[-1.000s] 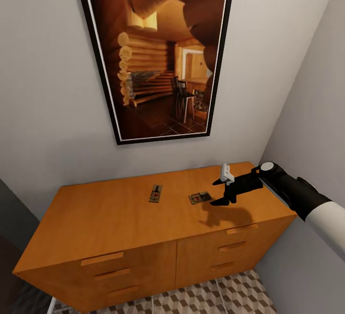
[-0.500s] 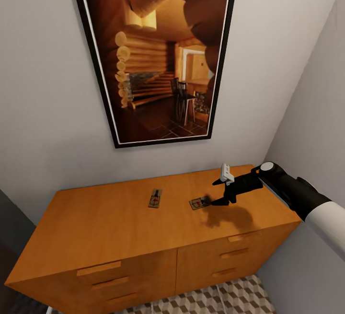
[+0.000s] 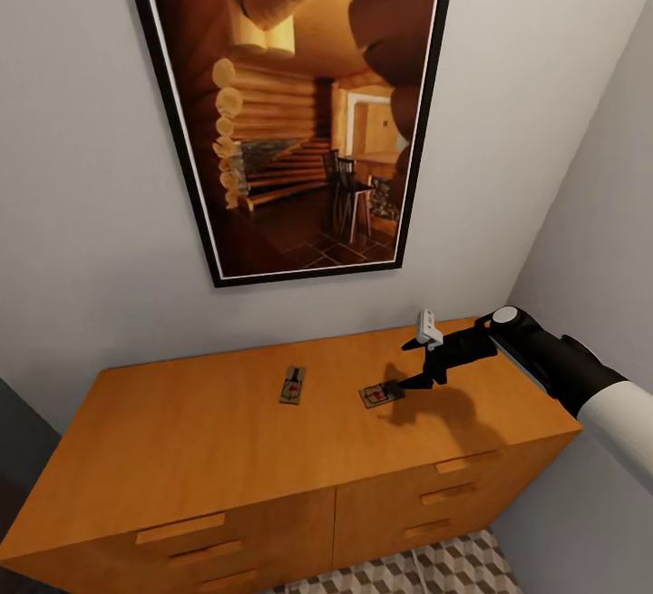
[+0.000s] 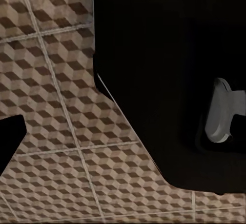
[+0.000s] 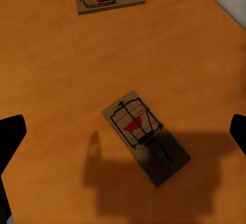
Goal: Take the four mousetraps from the cabinet in the bathroom and place them on the bathroom floor. Make sure all four end up on the same floor surface, and ensure that at least two of them are either under or directly next to the same bathroom sink.
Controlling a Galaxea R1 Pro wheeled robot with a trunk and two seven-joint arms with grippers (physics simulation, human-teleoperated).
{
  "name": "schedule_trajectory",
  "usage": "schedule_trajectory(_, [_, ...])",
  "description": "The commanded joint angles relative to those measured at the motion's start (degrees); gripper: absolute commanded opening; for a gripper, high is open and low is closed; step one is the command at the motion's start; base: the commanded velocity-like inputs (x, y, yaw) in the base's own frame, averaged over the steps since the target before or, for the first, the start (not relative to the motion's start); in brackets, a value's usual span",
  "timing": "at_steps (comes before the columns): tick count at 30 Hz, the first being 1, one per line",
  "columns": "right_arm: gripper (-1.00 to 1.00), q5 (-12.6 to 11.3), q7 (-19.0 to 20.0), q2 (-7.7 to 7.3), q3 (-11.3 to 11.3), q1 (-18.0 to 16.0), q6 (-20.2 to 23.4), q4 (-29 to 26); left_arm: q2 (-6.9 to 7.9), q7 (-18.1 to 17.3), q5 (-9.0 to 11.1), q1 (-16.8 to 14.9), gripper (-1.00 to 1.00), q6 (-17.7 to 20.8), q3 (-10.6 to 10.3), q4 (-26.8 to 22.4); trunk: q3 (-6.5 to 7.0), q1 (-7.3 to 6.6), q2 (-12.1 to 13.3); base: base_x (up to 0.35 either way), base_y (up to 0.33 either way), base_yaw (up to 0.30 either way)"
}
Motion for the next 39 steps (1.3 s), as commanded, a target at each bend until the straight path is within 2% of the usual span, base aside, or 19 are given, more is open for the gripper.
schedule_trajectory(1, [1.00, -0.59, -0.07, -0.07, 0.25, -0.10, 0.55, -0.02, -0.07, 0.09, 0.41, 0.04, 1.00, -0.41, -0.49, 0.25, -0.12, 0.04, -0.12, 0.008, 0.000, 0.000])
schedule_trajectory(12, [1.00, -0.67, -0.07, -0.02, 0.30, -0.10, 0.55, -0.02, -0.13, 0.09, 0.41, 1.06, 1.00, -0.39, -0.49, 0.25, -0.12, 0.04, -0.12, 0.002, 0.000, 0.000])
schedule_trajectory(39, [1.00, -0.66, -0.01, -0.06, 0.25, -0.10, 0.39, -0.02, -0.24, 0.09, 0.41, 1.20, 1.00, -0.41, -0.49, 0.23, -0.76, 0.04, -0.12, 0.000, 0.000, 0.000])
